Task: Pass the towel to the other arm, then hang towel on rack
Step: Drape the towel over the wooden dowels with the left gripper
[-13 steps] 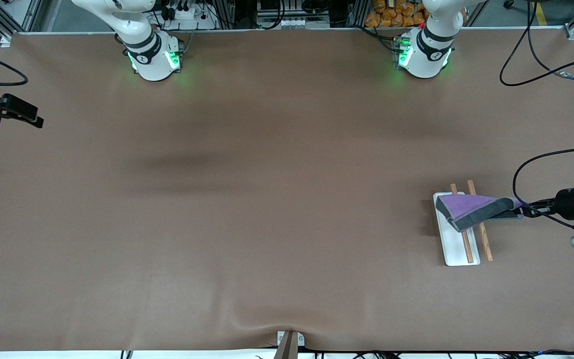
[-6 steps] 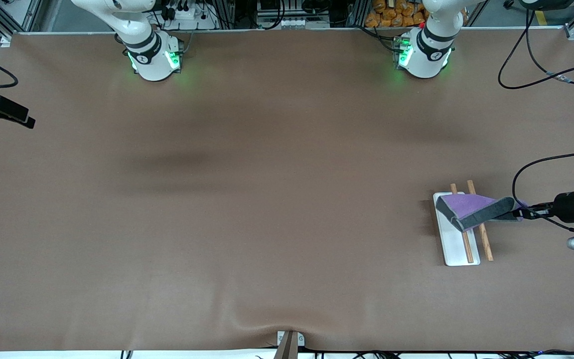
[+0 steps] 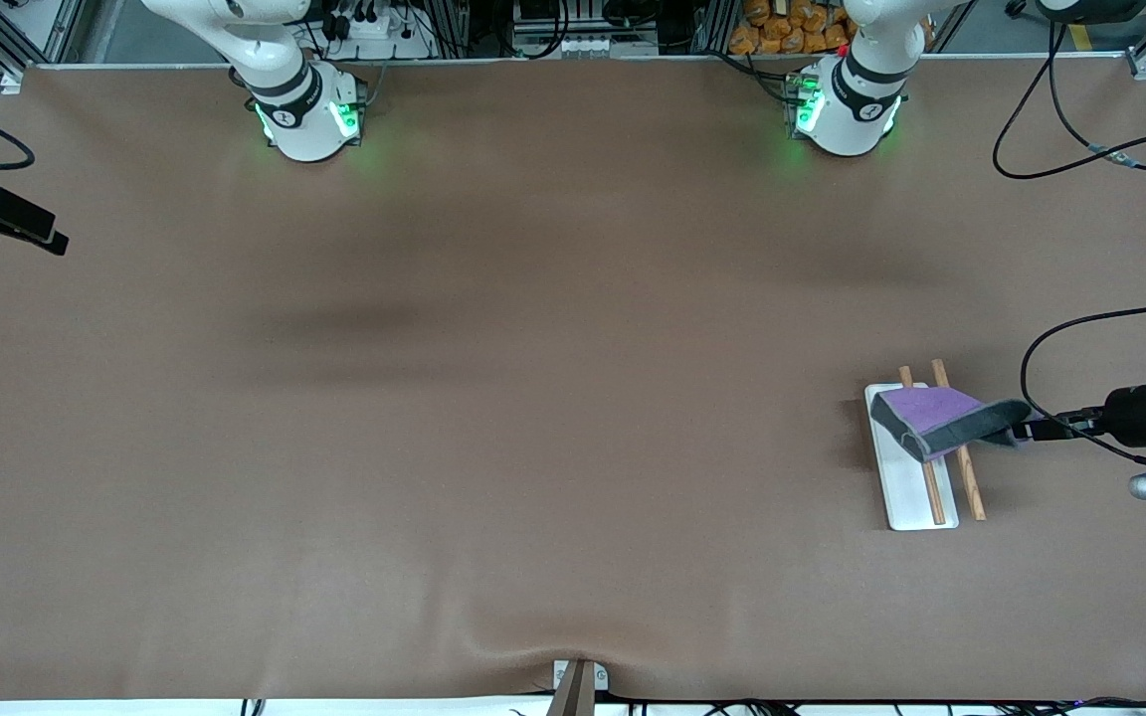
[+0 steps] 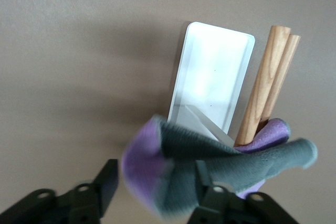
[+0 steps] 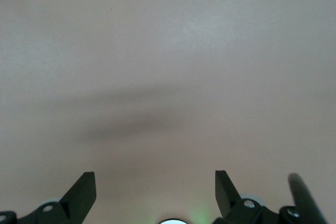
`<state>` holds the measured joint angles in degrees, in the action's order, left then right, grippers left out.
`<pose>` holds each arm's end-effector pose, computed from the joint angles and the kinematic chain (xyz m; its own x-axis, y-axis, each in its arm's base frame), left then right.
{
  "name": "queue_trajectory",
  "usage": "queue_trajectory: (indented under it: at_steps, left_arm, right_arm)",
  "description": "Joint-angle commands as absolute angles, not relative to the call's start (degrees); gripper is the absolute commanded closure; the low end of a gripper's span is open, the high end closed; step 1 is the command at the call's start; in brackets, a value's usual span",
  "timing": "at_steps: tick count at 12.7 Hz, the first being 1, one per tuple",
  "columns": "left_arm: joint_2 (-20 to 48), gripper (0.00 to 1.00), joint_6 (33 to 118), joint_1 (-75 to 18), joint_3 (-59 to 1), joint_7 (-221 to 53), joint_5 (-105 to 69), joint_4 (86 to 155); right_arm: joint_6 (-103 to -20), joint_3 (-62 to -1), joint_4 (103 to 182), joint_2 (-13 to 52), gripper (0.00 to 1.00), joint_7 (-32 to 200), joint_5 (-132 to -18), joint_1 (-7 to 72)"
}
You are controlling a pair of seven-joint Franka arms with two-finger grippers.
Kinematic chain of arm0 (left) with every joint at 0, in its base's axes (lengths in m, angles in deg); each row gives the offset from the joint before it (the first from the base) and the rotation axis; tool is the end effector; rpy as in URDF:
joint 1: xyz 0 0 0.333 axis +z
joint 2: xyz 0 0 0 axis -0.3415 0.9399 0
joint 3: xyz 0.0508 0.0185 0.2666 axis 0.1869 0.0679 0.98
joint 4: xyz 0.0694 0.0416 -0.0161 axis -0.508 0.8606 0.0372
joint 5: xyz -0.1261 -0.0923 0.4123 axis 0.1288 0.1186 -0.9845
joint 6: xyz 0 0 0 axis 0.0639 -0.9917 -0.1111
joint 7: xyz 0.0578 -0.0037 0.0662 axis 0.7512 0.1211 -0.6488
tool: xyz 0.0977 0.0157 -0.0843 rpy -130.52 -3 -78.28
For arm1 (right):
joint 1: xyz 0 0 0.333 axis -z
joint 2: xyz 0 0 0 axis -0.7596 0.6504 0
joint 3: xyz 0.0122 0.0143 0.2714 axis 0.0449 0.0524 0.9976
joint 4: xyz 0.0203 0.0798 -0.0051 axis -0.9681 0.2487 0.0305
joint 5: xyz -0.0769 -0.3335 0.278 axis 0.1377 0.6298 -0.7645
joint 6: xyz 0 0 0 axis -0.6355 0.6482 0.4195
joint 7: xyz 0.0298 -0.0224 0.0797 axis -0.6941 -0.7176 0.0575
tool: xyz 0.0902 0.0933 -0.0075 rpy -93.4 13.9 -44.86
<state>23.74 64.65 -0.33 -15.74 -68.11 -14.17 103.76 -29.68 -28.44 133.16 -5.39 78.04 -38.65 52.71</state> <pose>0.6881 0.1637 0.2380 0.9730 0.1584 -0.1676 0.2008 -0.9393 0.2782 0.5804 -0.0543 0.5674 0.9904 -0.1120 -0.0813 -0.1133 -0.9935 -0.0127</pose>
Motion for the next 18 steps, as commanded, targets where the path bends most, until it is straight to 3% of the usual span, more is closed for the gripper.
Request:
queue_trajectory:
  at_steps: [1, 5, 13, 18]
  left_arm:
    - [23.4, 0.00, 65.3, 0.4, -16.2, -66.0, -15.1, 103.1]
    - [19.1, 0.00, 64.3, -0.4, -16.9, -67.1, -15.3, 103.2]
    - [5.9, 0.00, 52.8, -9.9, -17.0, -84.3, -21.6, 103.3]
    - [1.2, 0.00, 48.7, -12.0, -17.0, -85.4, -21.7, 103.5]
  right_arm:
    - [-29.7, -29.2, 133.7, -6.5, 0.00, 77.7, -38.1, 52.0]
    - [-29.6, -29.1, 133.6, -6.4, 0.00, 77.6, -38.2, 51.7]
    - [-29.3, -28.9, 132.8, -6.0, 0.00, 77.6, -38.2, 51.4]
    - [-29.5, -29.0, 132.1, -5.9, 0.00, 77.5, -38.4, 51.6]
